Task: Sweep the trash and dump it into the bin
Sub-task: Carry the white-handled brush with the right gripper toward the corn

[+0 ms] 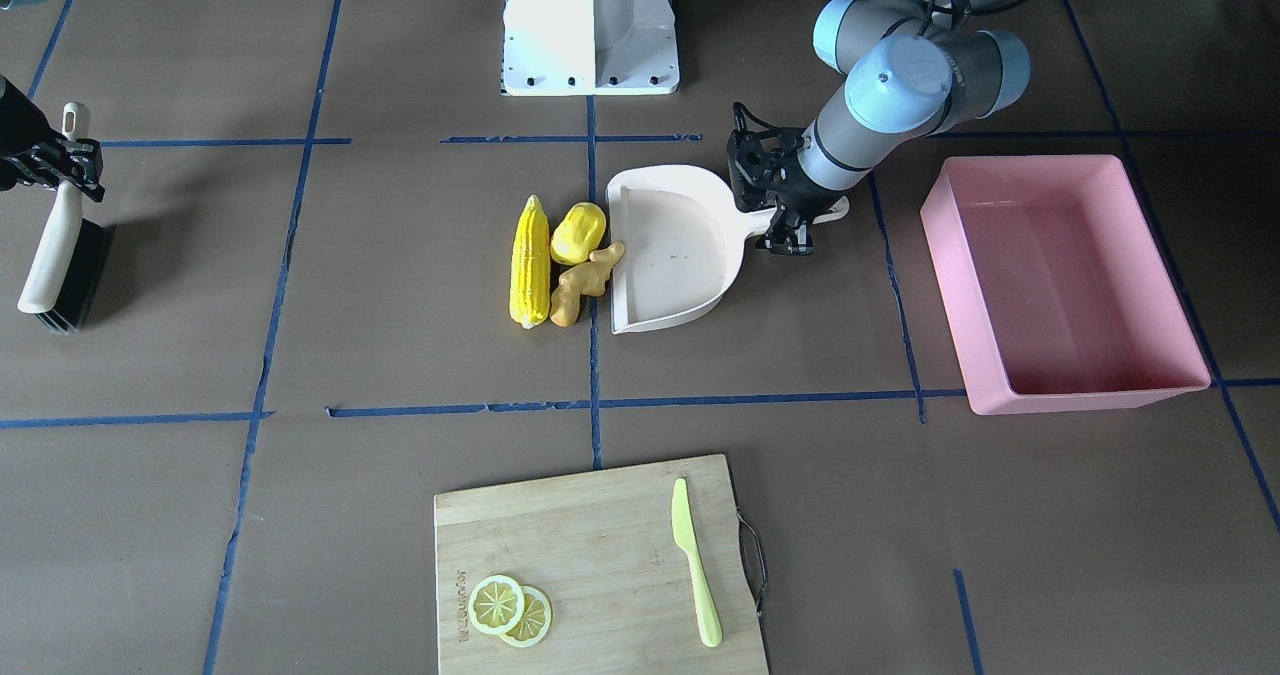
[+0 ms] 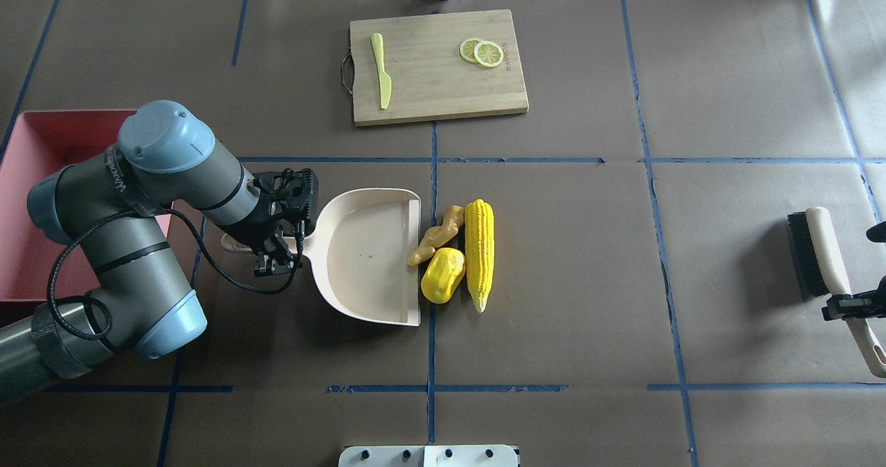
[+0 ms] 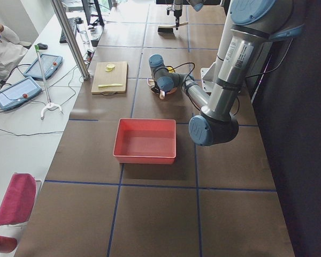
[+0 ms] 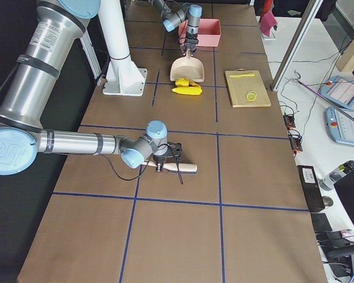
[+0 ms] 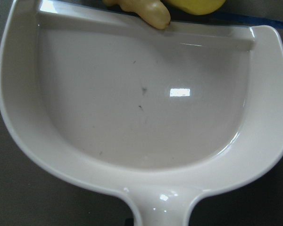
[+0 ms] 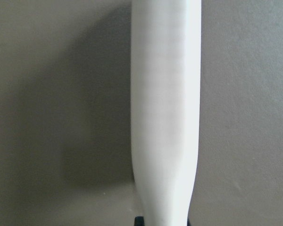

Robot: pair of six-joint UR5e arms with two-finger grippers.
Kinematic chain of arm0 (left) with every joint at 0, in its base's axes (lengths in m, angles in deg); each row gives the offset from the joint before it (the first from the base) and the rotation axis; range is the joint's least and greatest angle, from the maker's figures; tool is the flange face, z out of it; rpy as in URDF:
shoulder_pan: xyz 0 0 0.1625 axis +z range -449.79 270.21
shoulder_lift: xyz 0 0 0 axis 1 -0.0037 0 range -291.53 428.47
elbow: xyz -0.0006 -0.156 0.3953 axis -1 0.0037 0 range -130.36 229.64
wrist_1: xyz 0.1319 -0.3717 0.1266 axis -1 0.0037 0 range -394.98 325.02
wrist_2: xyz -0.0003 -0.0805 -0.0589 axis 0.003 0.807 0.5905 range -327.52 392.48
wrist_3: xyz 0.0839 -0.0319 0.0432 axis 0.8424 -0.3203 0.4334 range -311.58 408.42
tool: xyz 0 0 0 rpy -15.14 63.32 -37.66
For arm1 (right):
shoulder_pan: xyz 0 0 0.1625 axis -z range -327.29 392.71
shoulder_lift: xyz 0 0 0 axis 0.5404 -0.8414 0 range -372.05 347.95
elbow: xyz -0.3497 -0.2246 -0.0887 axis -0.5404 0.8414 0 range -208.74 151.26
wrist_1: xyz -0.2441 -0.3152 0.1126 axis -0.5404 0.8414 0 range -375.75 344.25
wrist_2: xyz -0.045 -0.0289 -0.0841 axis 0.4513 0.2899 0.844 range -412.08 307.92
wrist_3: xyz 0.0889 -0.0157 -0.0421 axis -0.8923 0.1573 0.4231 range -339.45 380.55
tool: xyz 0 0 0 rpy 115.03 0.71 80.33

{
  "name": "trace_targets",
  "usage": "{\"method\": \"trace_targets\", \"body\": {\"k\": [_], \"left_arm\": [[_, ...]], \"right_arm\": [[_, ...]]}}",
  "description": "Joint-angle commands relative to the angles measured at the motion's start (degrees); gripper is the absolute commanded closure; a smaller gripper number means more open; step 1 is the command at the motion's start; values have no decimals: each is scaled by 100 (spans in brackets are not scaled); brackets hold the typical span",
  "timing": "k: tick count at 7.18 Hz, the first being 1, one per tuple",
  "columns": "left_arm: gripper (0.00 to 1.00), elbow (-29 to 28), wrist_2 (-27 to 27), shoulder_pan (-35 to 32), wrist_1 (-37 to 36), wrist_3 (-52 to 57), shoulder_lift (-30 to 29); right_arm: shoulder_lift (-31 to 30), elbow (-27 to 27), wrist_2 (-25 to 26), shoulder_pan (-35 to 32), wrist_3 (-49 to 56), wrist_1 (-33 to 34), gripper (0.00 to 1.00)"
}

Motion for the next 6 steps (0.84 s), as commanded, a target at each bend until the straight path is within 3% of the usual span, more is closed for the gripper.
{"method": "trace_targets", "body": {"k": [1, 2, 3, 5, 6], "left_arm": [[100, 9, 0, 0, -4, 3, 8], [100, 0, 0, 0, -4, 3, 8], [100, 0, 0, 0, -4, 3, 8], [100, 0, 0, 9, -4, 3, 17], [100, -9, 0, 18, -4, 3, 9]], "right_arm": [[50, -471, -46, 340, -448, 391, 100], [224, -988, -29, 421, -581, 1142, 100], [426, -1202, -29, 596, -817, 1437, 100], [1372, -1256, 6, 1184, -1902, 1606, 100], [1760, -1440, 7, 1543, -2266, 2103, 100]]}}
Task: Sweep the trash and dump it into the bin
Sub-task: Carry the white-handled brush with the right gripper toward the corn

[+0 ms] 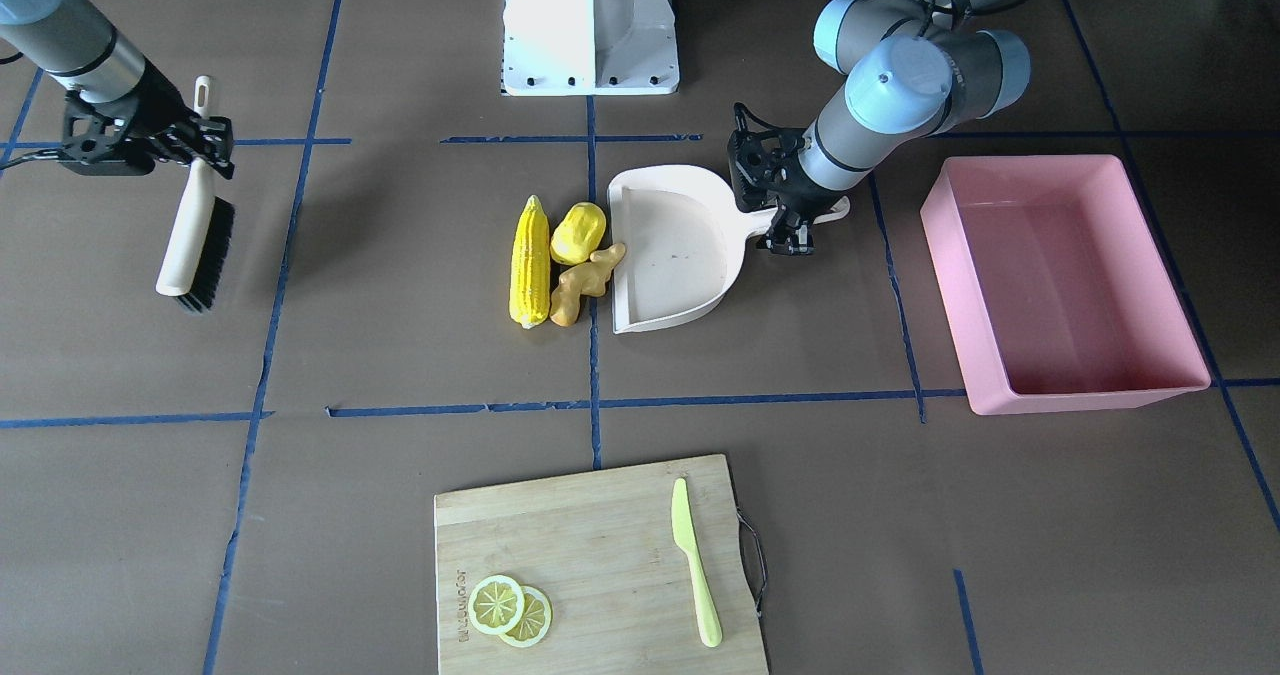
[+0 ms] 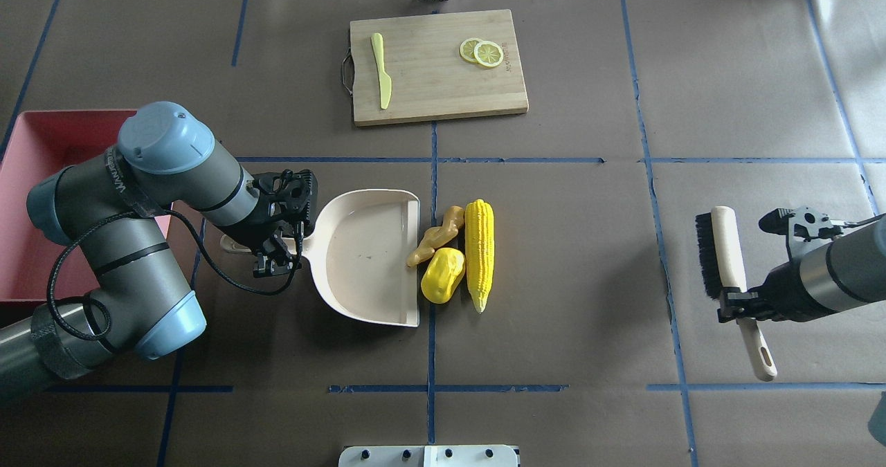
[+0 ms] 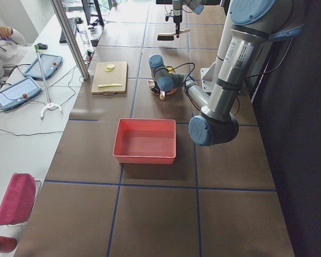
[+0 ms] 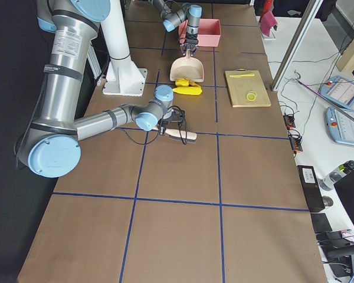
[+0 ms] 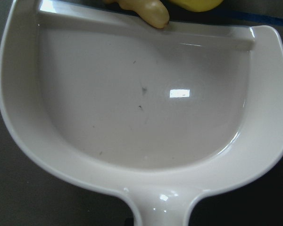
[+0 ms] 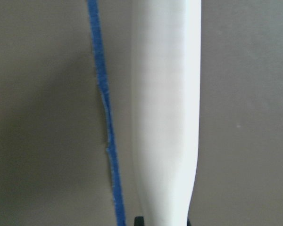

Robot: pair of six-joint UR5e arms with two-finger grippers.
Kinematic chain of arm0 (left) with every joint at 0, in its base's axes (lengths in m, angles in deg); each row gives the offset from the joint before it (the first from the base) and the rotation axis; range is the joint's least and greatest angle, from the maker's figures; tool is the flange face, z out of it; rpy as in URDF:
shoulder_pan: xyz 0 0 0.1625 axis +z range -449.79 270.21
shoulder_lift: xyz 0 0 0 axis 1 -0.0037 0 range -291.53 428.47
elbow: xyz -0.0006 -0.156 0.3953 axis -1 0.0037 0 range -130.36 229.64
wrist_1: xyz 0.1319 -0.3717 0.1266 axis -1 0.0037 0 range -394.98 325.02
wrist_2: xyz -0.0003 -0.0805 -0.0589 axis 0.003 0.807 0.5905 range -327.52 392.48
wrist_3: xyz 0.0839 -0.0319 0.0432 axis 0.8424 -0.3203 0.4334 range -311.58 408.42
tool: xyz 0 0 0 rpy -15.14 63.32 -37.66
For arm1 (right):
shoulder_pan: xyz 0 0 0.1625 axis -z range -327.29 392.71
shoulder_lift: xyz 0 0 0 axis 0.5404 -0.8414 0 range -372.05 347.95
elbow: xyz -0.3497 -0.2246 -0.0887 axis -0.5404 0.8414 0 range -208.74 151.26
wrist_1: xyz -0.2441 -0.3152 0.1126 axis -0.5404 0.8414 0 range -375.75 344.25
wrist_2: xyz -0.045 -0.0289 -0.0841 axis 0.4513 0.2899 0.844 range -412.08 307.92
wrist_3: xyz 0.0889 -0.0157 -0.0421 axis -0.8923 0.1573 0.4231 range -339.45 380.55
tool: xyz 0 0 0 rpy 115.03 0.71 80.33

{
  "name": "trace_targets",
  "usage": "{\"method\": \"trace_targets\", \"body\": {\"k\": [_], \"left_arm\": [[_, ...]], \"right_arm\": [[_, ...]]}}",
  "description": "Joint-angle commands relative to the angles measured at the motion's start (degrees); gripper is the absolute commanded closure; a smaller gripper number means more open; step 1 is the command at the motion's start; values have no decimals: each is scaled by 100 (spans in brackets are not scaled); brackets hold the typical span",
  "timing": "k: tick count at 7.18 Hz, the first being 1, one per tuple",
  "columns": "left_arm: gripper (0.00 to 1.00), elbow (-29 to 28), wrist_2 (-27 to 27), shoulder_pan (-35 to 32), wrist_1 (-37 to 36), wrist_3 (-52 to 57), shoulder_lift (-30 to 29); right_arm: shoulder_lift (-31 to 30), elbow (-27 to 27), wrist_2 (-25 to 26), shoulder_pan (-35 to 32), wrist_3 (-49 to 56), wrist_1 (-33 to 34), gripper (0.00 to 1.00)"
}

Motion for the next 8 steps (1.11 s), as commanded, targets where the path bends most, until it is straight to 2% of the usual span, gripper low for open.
{"method": "trace_targets", "body": {"k": [1, 2, 3, 5, 8], "left_arm": [[100, -15, -35, 8, 0, 0, -6], [100, -6, -96, 17, 0, 0, -14], [100, -6, -97, 17, 0, 0, -14], [99, -15, -106, 17, 0, 0, -14], [99, -15, -106, 26, 0, -9, -23]], "right_arm": [[1238, -315, 85, 516, -556, 1380, 100], [1924, -307, 312, 830, -696, 2146, 100], [2349, -299, 410, 1060, -784, 2563, 100], [2737, -54, 840, 1579, -1057, 2585, 100], [3161, 307, 867, 1642, -1066, 2593, 100]]}}
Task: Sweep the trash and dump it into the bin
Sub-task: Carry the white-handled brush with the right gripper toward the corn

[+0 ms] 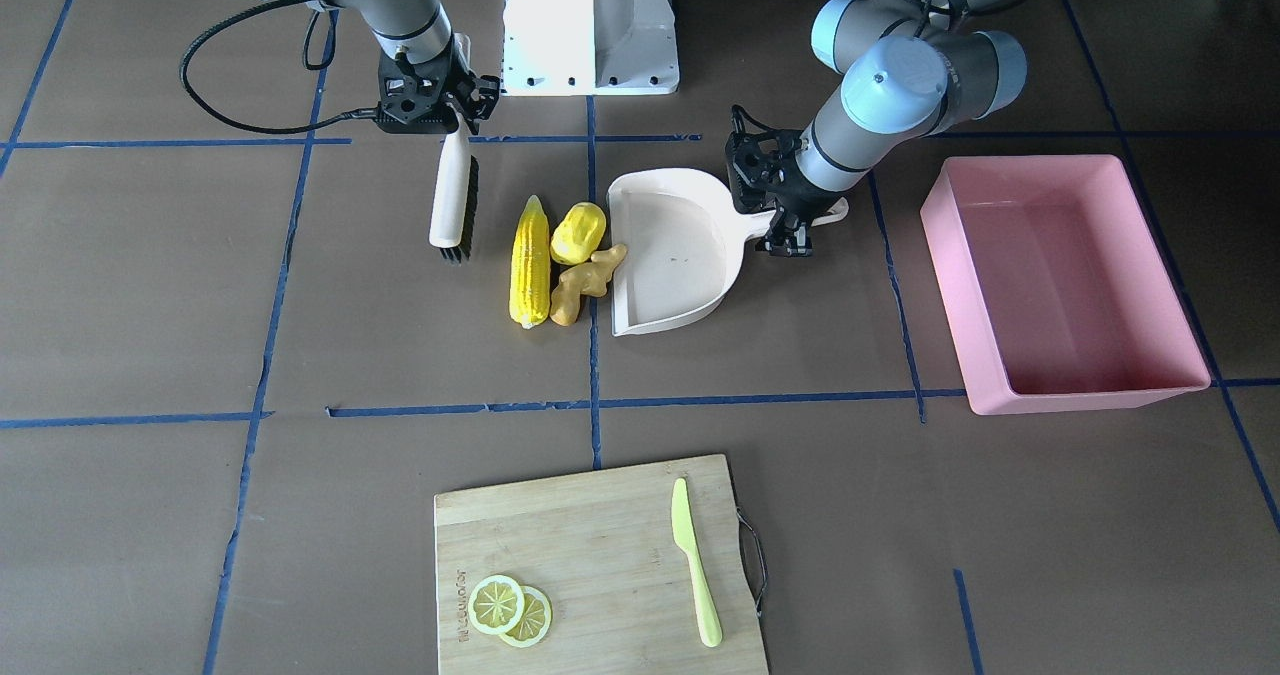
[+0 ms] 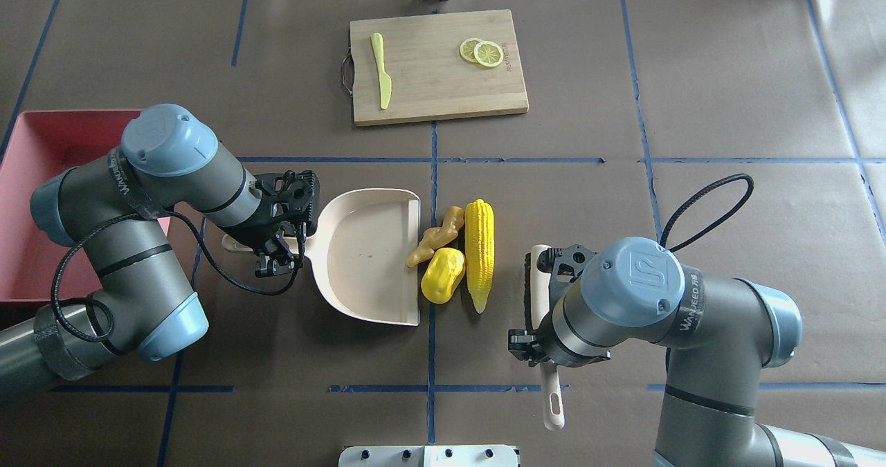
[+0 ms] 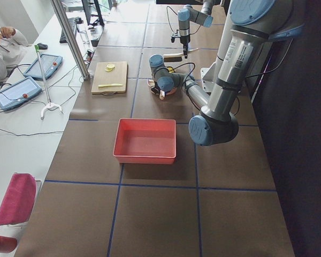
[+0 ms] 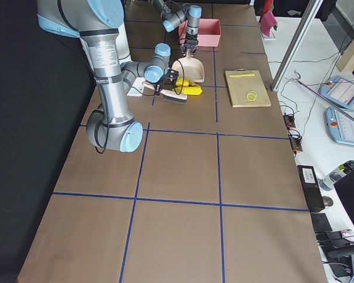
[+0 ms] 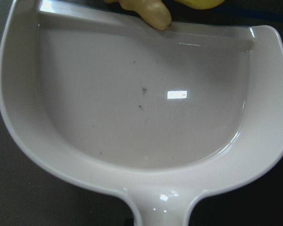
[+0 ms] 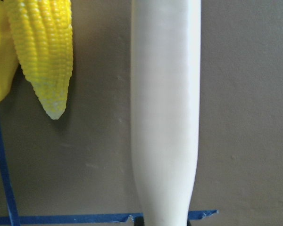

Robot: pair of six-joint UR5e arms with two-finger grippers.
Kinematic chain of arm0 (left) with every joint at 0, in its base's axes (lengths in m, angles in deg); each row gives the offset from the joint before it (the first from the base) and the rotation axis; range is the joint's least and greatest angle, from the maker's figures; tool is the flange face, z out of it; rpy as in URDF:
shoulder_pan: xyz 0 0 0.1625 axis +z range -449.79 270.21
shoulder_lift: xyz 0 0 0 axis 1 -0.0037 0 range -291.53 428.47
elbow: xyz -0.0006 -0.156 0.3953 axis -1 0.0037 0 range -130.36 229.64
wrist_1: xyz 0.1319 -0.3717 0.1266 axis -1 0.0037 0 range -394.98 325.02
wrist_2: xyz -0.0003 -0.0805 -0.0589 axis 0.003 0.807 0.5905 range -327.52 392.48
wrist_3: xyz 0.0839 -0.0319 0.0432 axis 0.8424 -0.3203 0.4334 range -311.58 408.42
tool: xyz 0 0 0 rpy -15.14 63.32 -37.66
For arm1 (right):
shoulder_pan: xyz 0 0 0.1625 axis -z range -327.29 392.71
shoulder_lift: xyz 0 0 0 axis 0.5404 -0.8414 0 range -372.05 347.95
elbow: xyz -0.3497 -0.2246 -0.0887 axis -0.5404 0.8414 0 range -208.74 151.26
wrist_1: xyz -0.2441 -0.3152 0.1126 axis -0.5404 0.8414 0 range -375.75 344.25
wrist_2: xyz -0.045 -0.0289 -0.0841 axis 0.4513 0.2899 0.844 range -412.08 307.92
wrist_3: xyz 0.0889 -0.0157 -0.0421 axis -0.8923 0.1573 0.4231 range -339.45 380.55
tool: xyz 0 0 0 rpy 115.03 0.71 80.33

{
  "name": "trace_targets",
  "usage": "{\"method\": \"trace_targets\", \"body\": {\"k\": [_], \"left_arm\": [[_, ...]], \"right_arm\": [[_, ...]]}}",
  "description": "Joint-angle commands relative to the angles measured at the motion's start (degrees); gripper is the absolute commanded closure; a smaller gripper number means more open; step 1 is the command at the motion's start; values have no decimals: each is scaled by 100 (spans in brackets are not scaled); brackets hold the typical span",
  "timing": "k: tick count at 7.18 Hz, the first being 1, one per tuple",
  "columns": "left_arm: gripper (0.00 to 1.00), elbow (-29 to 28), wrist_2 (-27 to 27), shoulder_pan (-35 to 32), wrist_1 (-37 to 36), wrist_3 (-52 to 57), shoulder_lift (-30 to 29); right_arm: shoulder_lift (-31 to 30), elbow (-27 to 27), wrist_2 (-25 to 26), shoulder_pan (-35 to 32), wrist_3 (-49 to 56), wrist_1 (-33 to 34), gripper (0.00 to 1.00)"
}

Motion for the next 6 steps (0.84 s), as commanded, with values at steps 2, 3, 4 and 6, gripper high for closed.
{"method": "trace_targets", "body": {"k": [2, 3, 4, 6], "left_arm": [[99, -1, -2, 2, 0, -3, -2], [99, -1, -2, 2, 0, -3, -2], [99, -1, -2, 2, 0, -3, -2], [99, -1, 7, 2, 0, -3, -10]], "right_arm": [[280, 226, 78, 41, 3, 22, 100], [490, 427, 191, 41, -6, 22, 100], [562, 508, 288, 41, -6, 22, 100], [562, 526, 630, 41, 20, 22, 100]]}}
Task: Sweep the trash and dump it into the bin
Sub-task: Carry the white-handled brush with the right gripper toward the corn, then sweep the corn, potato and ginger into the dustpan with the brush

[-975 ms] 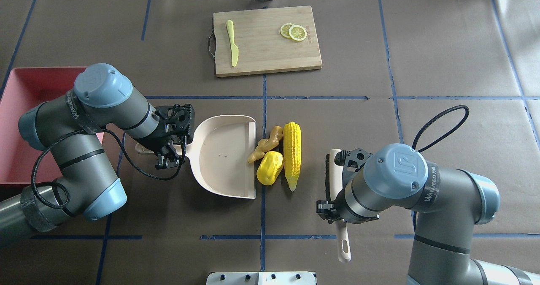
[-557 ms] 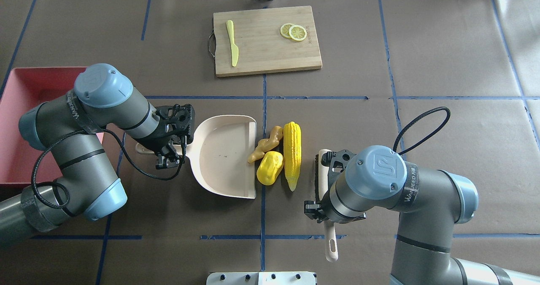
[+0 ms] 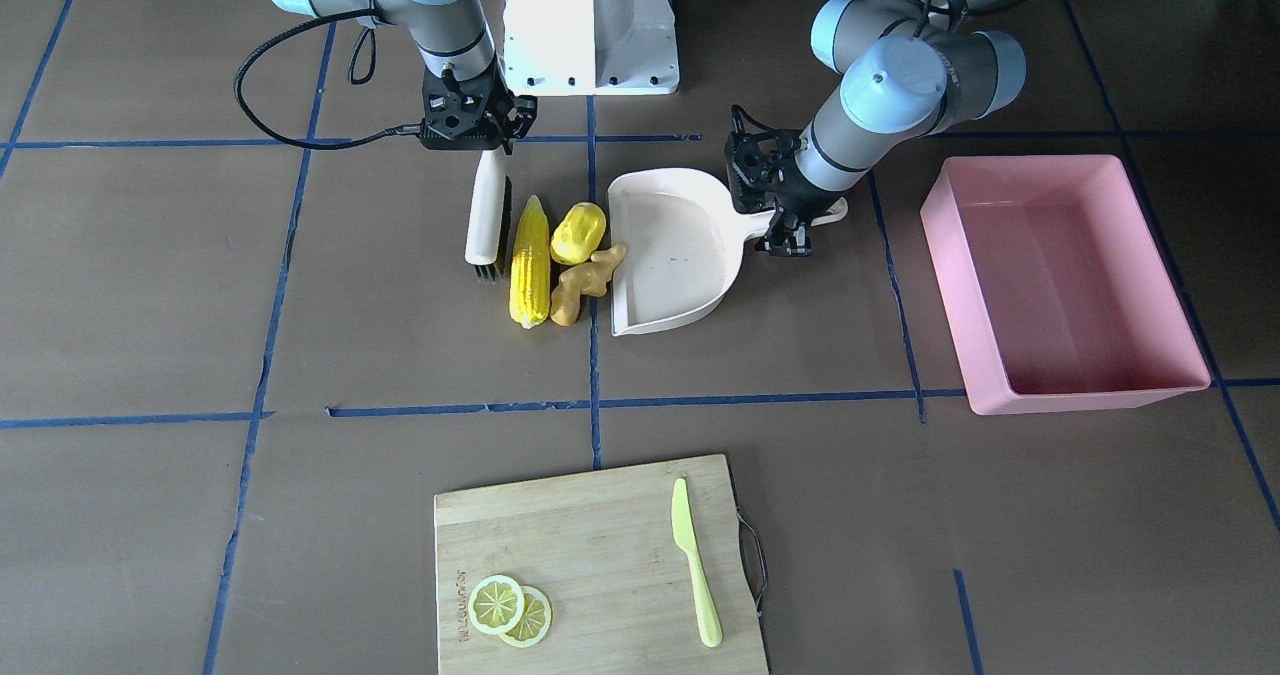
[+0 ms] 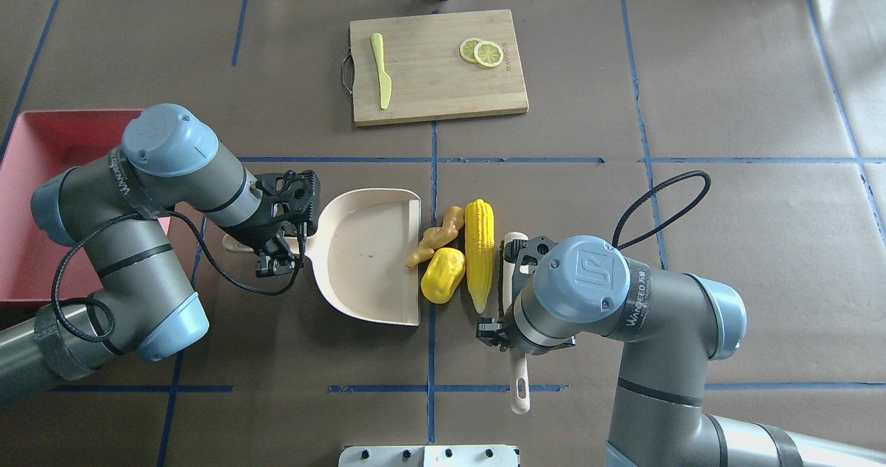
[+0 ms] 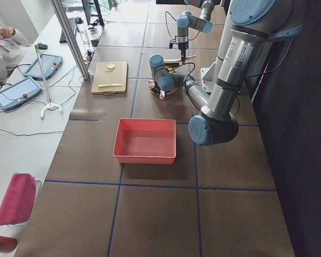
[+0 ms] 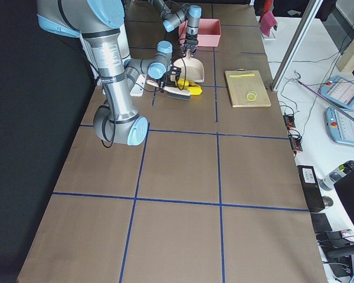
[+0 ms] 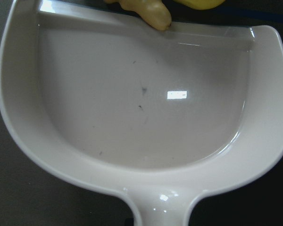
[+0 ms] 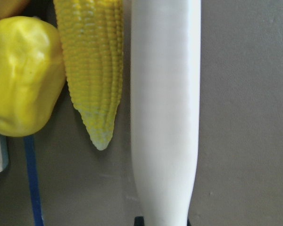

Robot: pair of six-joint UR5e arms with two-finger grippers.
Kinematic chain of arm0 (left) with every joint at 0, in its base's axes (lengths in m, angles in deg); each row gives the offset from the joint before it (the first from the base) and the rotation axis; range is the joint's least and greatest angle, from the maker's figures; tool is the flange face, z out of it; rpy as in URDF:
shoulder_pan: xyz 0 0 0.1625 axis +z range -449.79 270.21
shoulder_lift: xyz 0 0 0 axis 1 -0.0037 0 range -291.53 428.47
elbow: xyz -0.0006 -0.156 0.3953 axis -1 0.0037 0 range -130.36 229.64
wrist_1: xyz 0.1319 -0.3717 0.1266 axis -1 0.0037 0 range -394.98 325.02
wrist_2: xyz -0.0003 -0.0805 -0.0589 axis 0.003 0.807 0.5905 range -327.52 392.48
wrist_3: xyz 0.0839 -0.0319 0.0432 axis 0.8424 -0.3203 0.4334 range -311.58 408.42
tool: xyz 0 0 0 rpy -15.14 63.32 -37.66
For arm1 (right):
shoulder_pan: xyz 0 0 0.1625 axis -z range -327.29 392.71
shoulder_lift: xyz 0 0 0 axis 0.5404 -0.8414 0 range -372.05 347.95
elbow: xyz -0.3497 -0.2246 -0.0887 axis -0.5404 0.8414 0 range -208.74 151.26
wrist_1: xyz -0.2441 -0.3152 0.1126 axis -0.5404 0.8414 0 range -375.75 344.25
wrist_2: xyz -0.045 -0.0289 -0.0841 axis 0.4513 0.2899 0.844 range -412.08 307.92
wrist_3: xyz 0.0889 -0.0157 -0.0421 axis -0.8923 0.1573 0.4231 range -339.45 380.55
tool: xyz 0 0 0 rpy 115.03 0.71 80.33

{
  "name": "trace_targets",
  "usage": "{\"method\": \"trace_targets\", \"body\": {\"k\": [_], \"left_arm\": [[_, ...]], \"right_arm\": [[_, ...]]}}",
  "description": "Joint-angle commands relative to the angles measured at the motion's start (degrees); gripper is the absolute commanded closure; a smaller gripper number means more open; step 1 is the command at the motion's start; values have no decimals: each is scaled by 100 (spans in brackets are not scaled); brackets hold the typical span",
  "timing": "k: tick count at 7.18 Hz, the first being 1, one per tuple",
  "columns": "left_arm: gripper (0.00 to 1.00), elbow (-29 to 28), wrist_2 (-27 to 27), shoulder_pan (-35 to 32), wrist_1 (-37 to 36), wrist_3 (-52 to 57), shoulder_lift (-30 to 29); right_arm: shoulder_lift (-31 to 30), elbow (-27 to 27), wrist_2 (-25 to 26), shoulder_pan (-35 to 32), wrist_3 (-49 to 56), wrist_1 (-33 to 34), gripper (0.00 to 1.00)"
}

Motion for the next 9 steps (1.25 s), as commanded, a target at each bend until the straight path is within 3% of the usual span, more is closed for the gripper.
{"method": "trace_targets", "body": {"k": [1, 4, 9], "left_arm": [[99, 17, 3, 0, 0, 0, 6], [99, 18, 3, 0, 0, 0, 6], [99, 18, 3, 0, 0, -9, 6]], "right_arm": [[9, 57, 352, -8, 21, 0, 100], [35, 189, 469, -8, 74, -26, 100], [579, 530, 451, 9, 56, -8, 100]]}}
